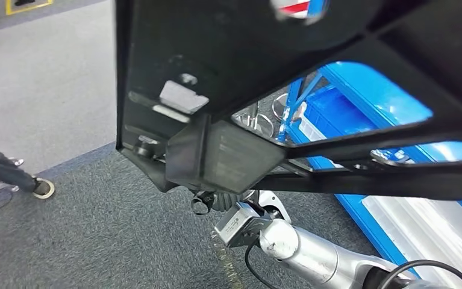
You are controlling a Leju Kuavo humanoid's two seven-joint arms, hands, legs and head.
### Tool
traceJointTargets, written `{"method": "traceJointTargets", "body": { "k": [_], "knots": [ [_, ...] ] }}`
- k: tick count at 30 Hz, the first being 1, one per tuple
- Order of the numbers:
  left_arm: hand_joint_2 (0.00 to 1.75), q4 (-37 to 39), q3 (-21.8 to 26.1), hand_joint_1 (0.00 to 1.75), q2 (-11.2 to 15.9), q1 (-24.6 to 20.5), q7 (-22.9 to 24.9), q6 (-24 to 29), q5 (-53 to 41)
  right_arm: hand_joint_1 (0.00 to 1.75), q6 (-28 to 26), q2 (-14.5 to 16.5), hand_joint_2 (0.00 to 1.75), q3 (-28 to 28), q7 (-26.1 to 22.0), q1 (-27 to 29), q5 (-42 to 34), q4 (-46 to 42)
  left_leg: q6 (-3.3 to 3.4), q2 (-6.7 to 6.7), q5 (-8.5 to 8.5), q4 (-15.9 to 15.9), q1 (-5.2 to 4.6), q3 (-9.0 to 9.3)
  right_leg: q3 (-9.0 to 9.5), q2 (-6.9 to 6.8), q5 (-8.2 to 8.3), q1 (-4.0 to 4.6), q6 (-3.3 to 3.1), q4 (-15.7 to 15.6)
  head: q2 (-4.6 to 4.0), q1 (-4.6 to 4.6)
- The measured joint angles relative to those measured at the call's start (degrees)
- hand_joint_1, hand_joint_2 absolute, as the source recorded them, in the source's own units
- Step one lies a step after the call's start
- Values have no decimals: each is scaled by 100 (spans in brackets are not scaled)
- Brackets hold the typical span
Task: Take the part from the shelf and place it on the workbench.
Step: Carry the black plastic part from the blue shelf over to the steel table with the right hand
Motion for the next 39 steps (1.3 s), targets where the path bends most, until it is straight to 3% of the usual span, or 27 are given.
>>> {"method": "traceJointTargets", "body": {
  "k": [2, 3, 4, 6, 7, 10, 13, 15, 17, 19, 20, 21, 23, 25, 26, 28, 30, 32, 34, 35, 37, 39],
  "knots": [
    [175, 1, 1, 0, -1, -6, -3, -1, 0, 175, 2, 0, 175, 0, -1, 1, 0, 2, -29, 140, -223, 644, 17, -365, 20, -152, -24, 24, -26, -4, 0, -3],
    [175, 1, 1, 0, -2, 0, -3, -1, 0, 175, 3, 0, 175, 0, -1, 3, 0, 3, -26, 160, -216, 783, 22, -460, 32, -223, -39, 35, -32, -4, 0, -3],
    [175, 2, 1, 0, -2, 8, -3, -1, 0, 175, 4, 0, 175, 0, -1, 2, -1, 5, -9, 171, -108, 719, 22, -449, 49, -290, -56, 45, -32, -4, 0, -3],
    [175, 4, 1, 0, -2, 15, -3, -1, 0, 175, 3, 0, 175, -1, -1, -3, -1, 6, 52, 207, 234, 195, 8, -202, 98, -392, -89, 67, -30, -9, 0, -4],
    [175, 4, 1, 0, -1, 13, -3, -1, 0, 175, 1, 0, 175, -1, -1, -6, -1, 5, 102, 291, 378, -151, -17, -32, 128, -434, -104, 73, -28, -18, -1, -3],
    [175, 8, 5, 0, 6, -1, -4, 2, 5, 175, 1, 1, 175, 1, -2, -12, -2, 7, 233, 560, 472, -727, -140, 258, 203, -570, -122, 102, 16, -92, -1, -2],
    [175, 9, 7, 0, 6, 23, -11, 29, 44, 175, 26, 2, 175, 1, -11, -29, -45, 15, 285, 412, 512, -896, -148, 359, 308, -684, -124, 123, 107, -211, 0, 2],
    [175, 11, 7, 0, 4, 42, -23, 63, 79, 175, 43, 2, 175, 0, -28, -54, -79, 24, 317, 293, 566, -1063, -98, 496, 264, -469, -265, 125, 139, -13, -1, 12],
    [175, 18, 8, 0, -1, 35, -41, 97, 120, 175, 66, 2, 175, 0, -44, -64, -99, 38, 353, 173, 581, -1121, -71, 551, -66, -185, -542, 115, 140, 627, -2, 27],
    [175, 27, 9, 0, -7, 36, -65, 124, 162, 175, 99, 2, 175, 1, -60, -58, -139, 62, 370, 25, 557, -1088, -72, 550, -419, -102, -642, 115, 155, 1161, -1, 39],
    [175, 32, 9, 0, -8, 46, -78, 132, 184, 175, 113, 2, 175, 1, -72, -58, -164, 73, 367, -55, 535, -1058, -71, 549, -477, -91, -539, 110, 164, 1166, -1, 40],
    [175, 37, 9, 0, -9, 57, -92, 137, 201, 175, 124, 1, 175, 1, -86, -61, -191, 82, 356, -132, 510, -1018, -65, 548, -432, -77, -351, 101, 174, 974, 0, 39],
    [175, 46, 9, 0, -11, 65, -121, 151, 242, 175, 163, -1, 175, 0, -132, -75, -293, 99, 300, -276, 432, -889, -55, 509, -189, 107, -5, 65, 193, 305, -1, 39],
    [175, 56, 9, 0, -13, 53, -147, 167, 280, 175, 228, 5, 175, 1, -195, -89, -436, 115, 224, -404, 375, -769, -48, 423, -43, 295, 78, 46, 174, -47, -1, 36],
    [175, 62, 9, 0, -13, 51, -157, 173, 296, 175, 262, 7, 175, 1, -220, -96, -492, 124, 188, -458, 373, -749, -41, 388, -34, 309, 50, 60, 145, -50, -1, 34],
    [175, 74, 9, 0, -8, 64, -174, 180, 318, 175, 317, 16, 175, 0, -256, -114, -577, 137, 137, -527, 383, -745, -13, 345, -16, 197, 64, 67, 71, -59, 0, 34],
    [175, 83, 9, 0, -5, 64, -192, 186, 330, 175, 362, 26, 175, -1, -289, -128, -654, 142, 82, -326, 267, -543, -25, 234, 22, 72, 63, 42, 9, -89, -1, 18],
    [175, 86, 9, 0, -6, 41, -208, 190, 336, 175, 407, 30, 175, -1, -328, -129, -742, 144, 17, 13, -35, 87, -21, -85, 51, -65, 43, 45, -29, -101, -2, -2],
    [175, 88, 9, 0, -7, 33, -214, 190, 343, 175, 438, 30, 175, -1, -354, -127, -813, 154, -14, 153, -244, 709, 3, -435, 65, -205, 18, 63, -43, -101, -1, -5],
    [175, 90, 9, 0, -8, 37, -215, 190, 347, 175, 445, 31, 175, -1, -363, -126, -842, 162, -9, 171, -203, 769, 7, -484, 77, -270, 3, 69, -43, -101, -2, -5],
    [175, 97, 9, 0, -8, 40, -218, 190, 355, 175, 460, 31, 175, -1, -390, -128, -891, 173, 47, 221, 141, 262, -4, -242, 124, -393, -34, 84, -36, -103, -2, -5],
    [175, 104, 9, 0, -7, 30, -223, 190, 356, 175, 490, 31, 175, -1, -427, -133, -945, 175, 153, 414, 420, -487, -60, 147, 189, -500, -72, 106, -14, -124, -2, -5]
  ]
}}
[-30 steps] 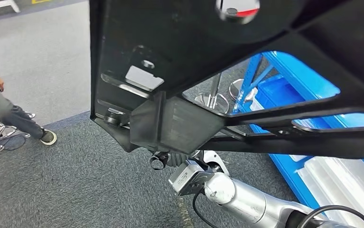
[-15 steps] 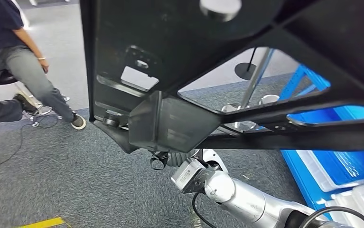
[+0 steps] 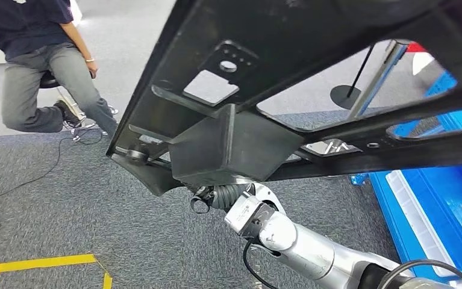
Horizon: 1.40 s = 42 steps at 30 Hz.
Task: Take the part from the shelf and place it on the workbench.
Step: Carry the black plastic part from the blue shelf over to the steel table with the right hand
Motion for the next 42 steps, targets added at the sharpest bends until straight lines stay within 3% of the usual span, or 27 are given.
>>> {"method": "traceJointTargets", "body": {
  "k": [2, 4, 6, 7, 9, 11, 12, 13, 15, 17, 19, 20, 22, 24, 26, 27, 28, 30, 32, 33, 35, 37, 39, 40, 41, 42],
  "knots": [
    [175, 5, 0, 0, 1, -12, -6, 3, -4, 175, 50, 0, 175, 0, -44, -4, -90, 1, 75, 106, 38, -302, -61, 159, 49, -90, -16, 10, 52, -48, 1, 0],
    [175, 10, 0, 0, 2, -10, -10, 10, -3, 175, 107, 1, 175, 0, -86, -5, -192, 2, 114, 2, 58, -374, -65, 196, 96, -178, -26, 21, 123, -119, 1, 1],
    [175, 16, 0, 0, 0, -3, -12, 17, 2, 175, 138, 1, 175, -7, -110, -13, -245, 9, 156, -116, 101, -514, -27, 293, 98, -37, -119, 20, 175, -32, 1, 9],
    [175, 19, 0, 0, -2, -9, -13, 20, 3, 175, 142, 1, 175, -14, -117, -16, -255, 12, 178, -171, 121, -572, -5, 343, 9, 105, -229, 18, 187, 172, 1, 16],
    [175, 28, 0, 0, -11, -26, -14, 19, 3, 175, 142, 0, 175, -28, -121, -10, -258, 27, 216, -291, 117, -592, -1, 371, -363, 352, -506, 11, 191, 884, 1, 31],
    [175, 37, 0, 0, -20, -28, -14, 16, 2, 175, 142, -1, 175, -31, -121, 6, -260, 46, 230, -438, 89, -556, -8, 372, -689, 407, -552, 15, 208, 1344, 1, 40],
    [175, 42, 0, 0, -24, -25, -14, 15, 2, 175, 143, -2, 175, -33, -122, 8, -261, 54, 227, -516, 68, -527, -8, 372, -713, 418, -416, 11, 216, 1276, 1, 40],
    [175, 47, 0, 0, -26, -23, -14, 14, 0, 175, 145, -2, 175, -36, -122, 8, -263, 60, 214, -597, 40, -484, -2, 373, -630, 444, -194, 2, 222, 999, 1, 41],
    [175, 56, 0, 0, -33, -28, -14, 11, -5, 175, 154, -3, 175, -39, -124, 5, -269, 69, 165, -747, -35, -363, 4, 341, -357, 669, 113, -37, 222, 326, 1, 40],
    [175, 64, 0, 0, -37, -36, -14, 8, -9, 175, 171, -2, 175, -40, -138, 2, -294, 79, 96, -871, -74, -285, 10, 274, -224, 858, 142, -52, 194, 36, 1, 37],
    [175, 70, 0, 0, -36, -25, -13, 3, -12, 175, 209, 1, 175, -45, -167, -6, -343, 89, 31, -972, -61, -289, 30, 225, -209, 795, 141, -37, 131, 14, 2, 34],
    [175, 73, 0, 0, -36, -14, -13, 1, -14, 175, 232, 6, 175, -46, -178, -12, -363, 92, 1, -920, -69, -268, 31, 209, -183, 733, 147, -41, 96, -12, 2, 33],
    [175, 80, 0, 0, -35, -23, -12, -2, -15, 175, 259, 20, 175, -49, -193, -25, -381, 95, -60, -646, -193, -1, 23, 68, -117, 594, 152, -66, 31, -69, 2, 19],
    [175, 90, 0, 0, -38, -49, -13, -12, -15, 175, 274, 26, 175, -50, -201, -31, -404, 102, -119, -363, -441, 634, 43, -276, -69, 442, 124, -54, -11, -85, 2, 8],
    [175, 102, 0, 0, -43, -52, -14, -32, -15, 175, 297, 27, 175, -50, -206, -32, -434, 123, -156, -287, -531, 1113, 77, -575, -32, 287, 86, -48, -26, -85, 1, 7],
    [175, 109, 0, 0, -45, -46, -14, -42, -15, 175, 310, 28, 175, -50, -209, -33, -445, 133, -162, -270, -443, 1089, 88, -588, -10, 220, 66, -48, -22, -85, 1, 7],
    [175, 115, 0, 0, -47, -42, -15, -49, -15, 175, 323, 30, 175, -50, -211, -34, -451, 140, -158, -237, -274, 863, 94, -489, 18, 156, 44, -48, -13, -85, 1, 7],
    [175, 127, 0, 0, -47, -49, -19, -54, -15, 175, 342, 34, 175, -51, -217, -42, -452, 144, -108, -26, 47, 142, 60, -126, 80, 43, -3, -38, 21, -89, 1, 6],
    [175, 135, 0, 0, -47, -65, -26, -53, -14, 175, 351, 40, 175, -52, -224, -54, -452, 144, -33, 143, 131, -287, -8, 91, 120, -53, -40, -12, 78, -105, 1, 10],
    [175, 139, 0, 0, -46, -67, -28, -53, -13, 175, 352, 42, 175, -52, -226, -59, -452, 145, -2, 144, 97, -321, -39, 101, 136, -100, -49, 3, 110, -126, 1, 13],
    [175, 147, 0, 0, -44, -54, -30, -53, -12, 175, 354, 46, 175, -52, -227, -64, -454, 147, 58, 10, 109, -385, -29, 133, 191, -154, -77, 5, 178, -165, 1, 20],
    [175, 152, 0, 0, -44, -50, -34, -53, -11, 175, 355, 48, 175, -55, -233, -73, -457, 153, 130, -110, 137, -486, 4, 218, 133, 45, -215, -4, 217, 29, 2, 30],
    [175, 155, 0, 0, -49, -69, -40, -54, -11, 175, 354, 48, 175, -57, -238, -73, -463, 163, 183, -230, 146, -527, 17, 263, -207, 317, -494, 1, 219, 670, 1, 37],
    [175, 158, 0, 0, -51, -78, -41, -54, -10, 175, 354, 48, 175, -57, -238, -68, -466, 170, 201, -291, 142, -524, 12, 265, -425, 372, -610, 7, 220, 1030, 1, 38],
    [175, 162, 0, 0, -54, -79, -42, -55, -9, 175, 354, 48, 175, -57, -238, -62, -467, 178, 208, -364, 135, -516, 8, 266, -607, 398, -648, 12, 225, 1288, 1, 37],
    [175, 166, 0, 0, -56, -76, -43, -56, -6, 175, 355, 47, 175, -57, -238, -58, -467, 185, 212, -441, 124, -501, 6, 268, -697, 409, -572, 10, 229, 1346, 1, 37]
  ]
}}
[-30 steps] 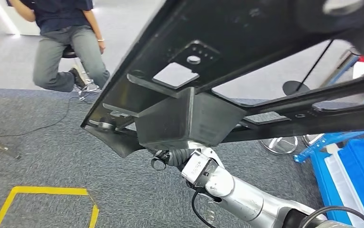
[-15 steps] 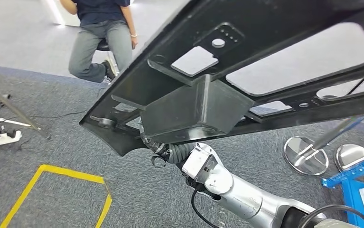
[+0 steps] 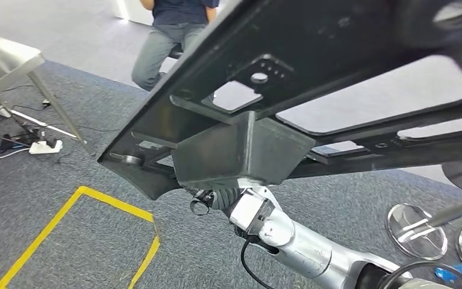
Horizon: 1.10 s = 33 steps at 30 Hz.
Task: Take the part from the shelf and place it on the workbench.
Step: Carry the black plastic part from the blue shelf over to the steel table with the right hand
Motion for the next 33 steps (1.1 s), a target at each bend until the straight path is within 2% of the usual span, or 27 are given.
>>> {"method": "traceJointTargets", "body": {
  "k": [1, 2, 4, 5, 6, 8, 9, 10, 12, 14, 15, 16, 17, 19, 20, 21, 23, 24, 26, 28, 29, 30, 31, 32, 33],
  "knots": [
    [175, 4, 0, 0, 0, 3, -1, -1, 3, 175, 1, -1, 175, -1, 0, 0, -1, 5, -4, -79, -15, 24, 2, 1, 25, 10, 181, -6, 3, -172, 1, 0],
    [175, 8, 0, 0, -1, 5, -2, -1, 6, 175, 2, -2, 175, -1, 0, -2, -2, 7, -18, -162, -36, 59, 8, 1, 140, 44, 423, -18, 5, -514, 1, 1],
    [175, 10, 0, 0, -2, 4, -4, -1, 9, 175, 4, -3, 175, -2, -1, -6, -5, 11, -68, -307, -86, 143, 6, -25, 405, 198, 702, -41, -8, -1161, 0, -1],
    [175, 11, 0, 0, -2, 2, -7, -1, 9, 175, 6, -2, 175, -2, -2, -7, -7, 14, -102, -362, -99, 174, 7, -45, 483, 251, 736, -40, -24, -1326, 0, -2],
    [175, 11, 0, 0, -2, 5, -11, -2, 9, 175, 9, -1, 175, -2, -4, -9, -9, 17, -135, -407, -103, 184, 8, -65, 508, 270, 706, -28, -49, -1365, 1, -2],
    [175, 13, 0, 0, 0, 25, -22, -3, 12, 175, 13, 4, 175, -2, -6, -18, -15, 21, -199, -464, -97, 180, 28, -92, 534, 180, 729, -16, -116, -1396, 1, -2],
    [175, 14, 0, 0, 2, 38, -31, -4, 16, 175, 15, 9, 175, -2, -7, -24, -19, 22, -228, -397, -122, 218, 25, -111, 553, 137, 737, -22, -150, -1415, 0, -5],
    [175, 14, 0, 0, 3, 42, -38, -4, 21, 175, 18, 13, 175, -2, -10, -30, -25, 23, -257, -273, -197, 354, 23, -175, 573, 85, 743, -32, -187, -1435, 0, -14],
    [175, 15, 0, 0, 4, 30, -52, -5, 33, 175, 35, 19, 175, -2, -19, -31, -55, 25, -311, 35, -477, 930, 28, -455, 603, -24, 732, -28, -238, -1452, -1, -29],
    [175, 16, 0, 0, 3, 25, -57, -5, 44, 175, 60, 19, 175, -2, -28, -26, -92, 34, -349, 152, -705, 1573, 59, -802, 610, -153, 712, -14, -258, -1451, -1, -33],
    [175, 17, 0, 0, 2, 31, -60, -4, 56, 175, 70, 19, 175, -2, -31, -25, -104, 41, -358, 172, -693, 1678, 69, -870, 617, -219, 702, -11, -258, -1450, -1, -33],
    [175, 18, 0, 0, 1, 37, -64, -1, 73, 175, 78, 19, 175, -2, -33, -25, -109, 46, -358, 193, -584, 1570, 74, -825, 630, -281, 688, -10, -253, -1449, -1, -33],
    [175, 20, 1, 0, 0, 41, -73, 5, 94, 175, 84, 19, 175, -2, -34, -25, -112, 50, -346, 240, -406, 1266, 75, -667, 652, -340, 672, -10, -243, -1449, 0, -33],
    [175, 24, 4, 0, 0, 38, -99, 19, 147, 175, 93, 21, 175, -2, -43, -29, -120, 51, -293, 468, -150, 519, 26, -268, 704, -452, 628, 6, -200, -1451, -1, -32],
    [175, 26, 7, 0, 0, 35, -116, 22, 168, 175, 96, 22, 175, -3, -48, -31, -123, 51, -258, 547, -105, 287, -4, -143, 726, -499, 610, 17, -170, -1457, 0, -30],
    [175, 29, 9, 0, 2, 38, -134, 22, 190, 175, 100, 24, 175, -3, -52, -33, -127, 51, -225, 582, -115, 180, -37, -91, 743, -544, 595, 29, -137, -1465, 0, -27],
    [175, 41, 11, 0, 8, 57, -163, 17, 214, 175, 106, 28, 175, -3, -55, -34, -131, 52, -161, 455, -114, 153, -56, -81, 785, -638, 574, 37, -70, -1502, 1, -22],
    [175, 46, 11, 0, 11, 71, -172, 13, 221, 175, 109, 30, 175, -3, -55, -35, -132, 52, -130, 389, -102, 115, -48, -54, 804, -619, 546, 28, -38, -1491, 0, -17],
    [175, 55, 11, 0, 11, 75, -184, 5, 225, 175, 109, 32, 175, -6, -59, -37, -133, 53, -58, 271, -74, 32, -19, 19, 706, -386, 373, 9, 3, -1225, 0, -8],
    [175, 62, 11, 0, 10, 58, -195, 2, 244, 175, 107, 32, 175, -12, -61, -30, -136, 58, -9, 154, -73, 10, -12, 43, 341, -99, 70, 10, 5, -529, 0, -1],
    [175, 65, 12, 0, 9, 54, -207, 2, 276, 175, 107, 32, 175, -14, -60, -24, -140, 64, 5, 82, -79, 16, -16, 43, 134, -40, -34, 17, 6, -185, 0, 2],
    [175, 67, 14, 0, 9, 59, -226, 6, 321, 175, 107, 32, 175, -14, -59, -17, -147, 72, 11, 5, -86, 25, -20, 44, -13, -13, -55, 20, 8, 27, 1, 2],
    [175, 72, 17, 0, 9, 71, -256, 12, 381, 175, 107, 31, 175, -15, -59, -15, -156, 79, 11, -76, -96, 41, -23, 45, -54, 2, 49, 20, 7, 10, 1, 2],
    [175, 78, 21, 0, 9, 83, -294, 17, 445, 175, 106, 30, 175, -16, -59, -15, -163, 84, 3, -159, -110, 64, -20, 47, 19, 25, 247, 16, 2, -228, 0, 2],
    [175, 85, 25, 0, 9, 92, -339, 21, 510, 175, 105, 28, 175, -18, -59, -17, -168, 87, -10, -238, -129, 94, -15, 49, 164, 90, 465, 6, -8, -607, 1, 2]
  ]
}}
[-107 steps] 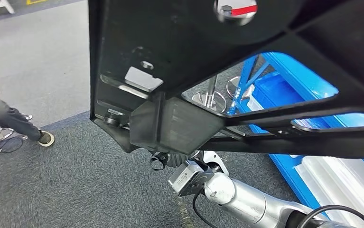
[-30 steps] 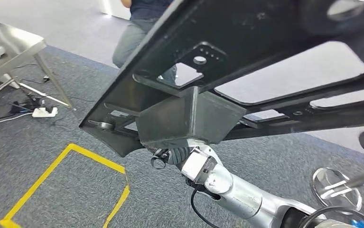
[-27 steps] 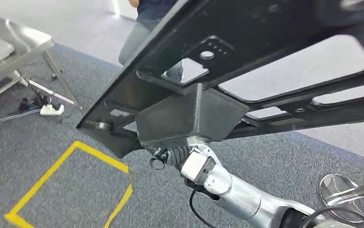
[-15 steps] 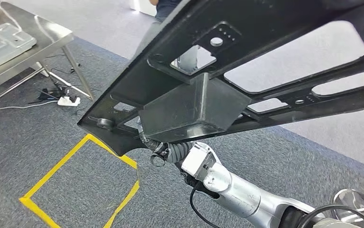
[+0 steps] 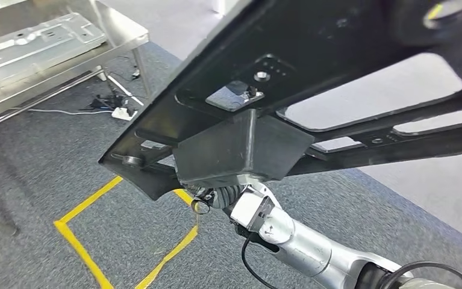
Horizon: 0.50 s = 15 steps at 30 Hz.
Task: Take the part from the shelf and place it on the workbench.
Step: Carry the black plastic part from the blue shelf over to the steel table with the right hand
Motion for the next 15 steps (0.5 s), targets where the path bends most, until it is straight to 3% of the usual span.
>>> {"method": "traceJointTargets", "body": {
  "k": [1, 3, 4, 6, 8, 10, 12, 13, 15],
  "knots": [
    [175, 8, 4, 0, 0, 6, -49, 1, 63, 175, -2, -1, 175, -1, 1, -2, -3, 3, -21, -76, -23, 35, -4, -10, 153, 113, 157, -9, -9, -370, -1, 0],
    [175, 22, 10, 0, 1, 11, -124, -2, 158, 175, -7, -1, 175, -2, 0, -7, -1, 4, -72, -195, -46, 81, -3, -44, 338, 269, 256, -18, -47, -768, 0, 0],
    [175, 29, 12, 0, 1, 16, -143, -5, 180, 175, -9, -2, 175, -3, 1, -10, 0, 6, -105, -247, -42, 81, 3, -62, 361, 279, 234, -2, -73, -789, -1, 1],
    [175, 45, 14, 0, 4, 38, -152, -15, 194, 175, -8, 4, 175, -3, 1, -20, 2, 8, -168, -286, -43, 86, 21, -90, 401, 166, 257, 4, -146, -828, 0, -1],
    [175, 57, 14, 0, 9, 46, -156, -20, 194, 175, -4, 12, 175, -3, 1, -29, 2, 9, -225, -38, -178, 329, 15, -211, 459, 41, 269, -10, -220, -887, 0, -17],
    [175, 66, 14, 0, 11, 28, -158, -19, 194, 175, 0, 14, 175, -3, 0, -27, 2, 11, -273, 284, -465, 958, 30, -530, 506, -100, 250, 5, -273, -912, -1, -32],
    [175, 70, 14, 0, 9, 22, -156, -17, 200, 175, 3, 14, 175, -3, 0, -24, 2, 12, -313, 387, -665, 1572, 68, -875, 531, -247, 218, 22, -296, -908, -1, -31],
    [175, 73, 14, 0, 8, 27, -153, -13, 209, 175, 3, 14, 175, -3, 2, -22, 2, 13, -326, 406, -630, 1648, 82, -935, 546, -322, 199, 26, -294, -905, -1, -31],
    [175, 79, 14, 0, 7, 37, -149, -4, 233, 175, 5, 14, 175, -3, 1, -23, -4, 13, -331, 451, -289, 1152, 101, -701, 595, -437, 153, 24, -267, -903, -1, -31]
  ]
}}
